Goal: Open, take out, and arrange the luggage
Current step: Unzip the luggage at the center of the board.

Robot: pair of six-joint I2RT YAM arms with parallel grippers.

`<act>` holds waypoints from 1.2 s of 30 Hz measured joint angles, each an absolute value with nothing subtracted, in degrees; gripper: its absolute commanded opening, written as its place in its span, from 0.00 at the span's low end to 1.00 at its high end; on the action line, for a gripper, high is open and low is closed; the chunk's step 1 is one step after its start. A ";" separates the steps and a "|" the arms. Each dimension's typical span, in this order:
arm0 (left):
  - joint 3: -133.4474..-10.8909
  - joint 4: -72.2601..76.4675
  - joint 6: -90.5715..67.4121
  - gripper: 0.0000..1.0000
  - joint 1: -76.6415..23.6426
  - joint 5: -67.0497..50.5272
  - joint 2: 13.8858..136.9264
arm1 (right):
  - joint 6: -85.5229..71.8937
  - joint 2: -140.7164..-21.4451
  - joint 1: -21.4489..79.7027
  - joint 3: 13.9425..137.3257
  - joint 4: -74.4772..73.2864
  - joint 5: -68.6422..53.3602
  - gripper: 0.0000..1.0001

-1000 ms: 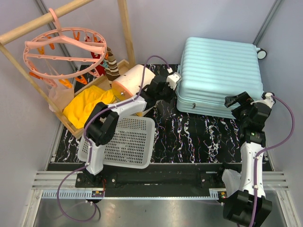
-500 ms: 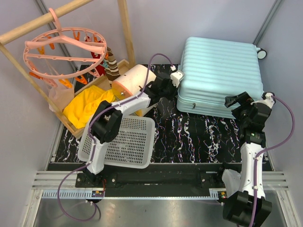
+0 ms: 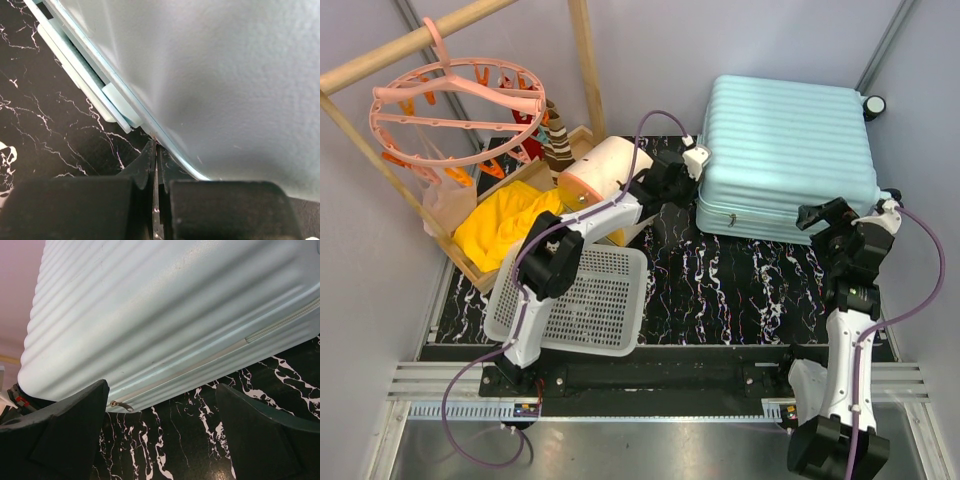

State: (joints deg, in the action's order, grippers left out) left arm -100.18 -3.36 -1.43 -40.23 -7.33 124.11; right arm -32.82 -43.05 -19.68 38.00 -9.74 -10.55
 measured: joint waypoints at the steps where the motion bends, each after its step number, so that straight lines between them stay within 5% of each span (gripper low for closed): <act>1: -100.40 -3.27 -1.48 0.00 -40.23 -7.33 124.29 | -32.36 -42.44 -19.68 37.74 -9.72 -10.37 0.98; 14: -99.66 -1.48 -2.31 0.00 -40.10 -7.27 124.33 | -25.54 -43.70 -19.18 36.88 -9.78 -12.91 0.85; 25: -95.11 3.97 -1.98 0.00 -39.99 -6.79 122.17 | -22.37 -52.10 5.89 36.88 -8.58 -1.91 0.84; 36: -97.38 2.72 -2.00 0.00 -39.57 -7.79 123.35 | -23.40 -58.76 11.14 36.88 -4.34 5.56 0.84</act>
State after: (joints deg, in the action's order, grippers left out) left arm -97.38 2.72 -2.00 -39.57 -7.79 123.35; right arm -23.40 -58.76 11.14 36.88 -4.34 5.56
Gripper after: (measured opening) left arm 0.004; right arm 0.840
